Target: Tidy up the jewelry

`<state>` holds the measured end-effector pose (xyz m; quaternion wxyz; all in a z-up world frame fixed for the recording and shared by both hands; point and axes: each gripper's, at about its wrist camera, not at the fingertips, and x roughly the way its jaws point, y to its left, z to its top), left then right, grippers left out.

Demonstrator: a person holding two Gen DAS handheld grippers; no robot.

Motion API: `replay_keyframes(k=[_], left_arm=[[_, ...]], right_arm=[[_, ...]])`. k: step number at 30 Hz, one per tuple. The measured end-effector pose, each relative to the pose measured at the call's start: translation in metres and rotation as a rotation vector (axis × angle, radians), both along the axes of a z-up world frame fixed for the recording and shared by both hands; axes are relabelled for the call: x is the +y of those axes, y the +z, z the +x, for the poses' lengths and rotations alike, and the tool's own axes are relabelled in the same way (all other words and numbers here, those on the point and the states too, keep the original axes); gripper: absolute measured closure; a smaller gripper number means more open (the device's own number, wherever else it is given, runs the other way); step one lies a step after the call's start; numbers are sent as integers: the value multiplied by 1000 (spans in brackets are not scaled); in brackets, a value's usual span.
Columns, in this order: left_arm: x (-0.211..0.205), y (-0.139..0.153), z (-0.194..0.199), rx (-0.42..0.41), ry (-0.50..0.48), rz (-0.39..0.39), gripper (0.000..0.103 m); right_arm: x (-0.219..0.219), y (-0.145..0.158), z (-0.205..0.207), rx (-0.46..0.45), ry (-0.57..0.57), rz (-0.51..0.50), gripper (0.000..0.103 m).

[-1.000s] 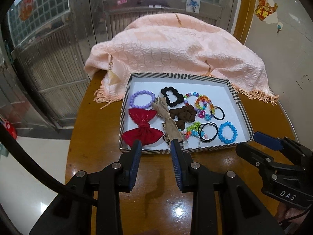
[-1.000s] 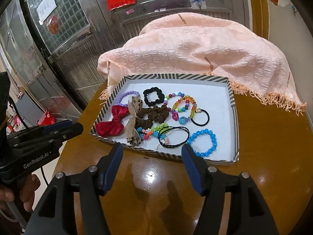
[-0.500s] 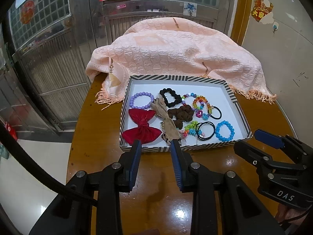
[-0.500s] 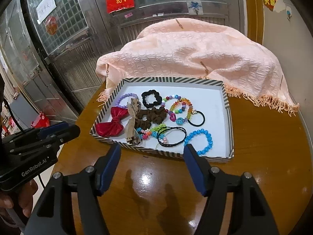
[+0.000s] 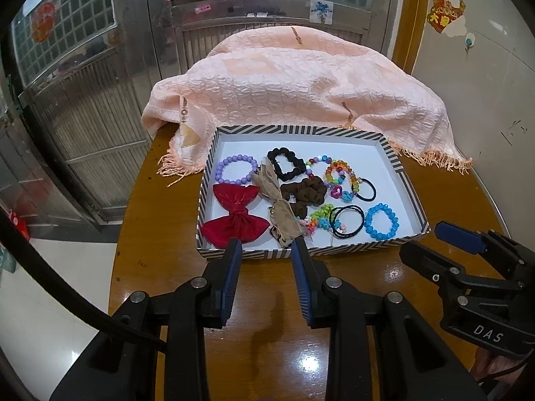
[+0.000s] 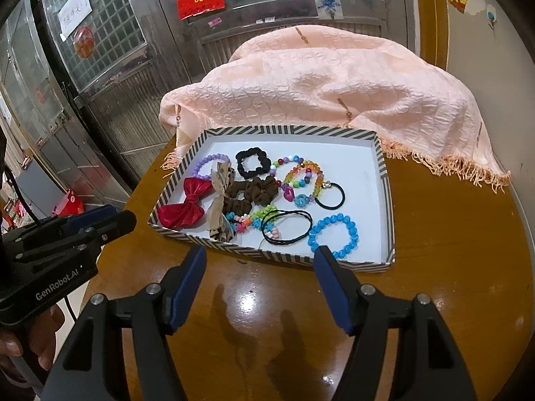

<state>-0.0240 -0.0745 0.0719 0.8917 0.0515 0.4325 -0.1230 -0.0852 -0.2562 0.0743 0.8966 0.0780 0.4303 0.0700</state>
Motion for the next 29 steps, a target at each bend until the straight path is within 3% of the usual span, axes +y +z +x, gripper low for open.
replay_keyframes(k=[29], left_arm=[[-11,-8,0,4,-29,7,84]], right_arm=[[-18,-9,1,22,-17,8,33]])
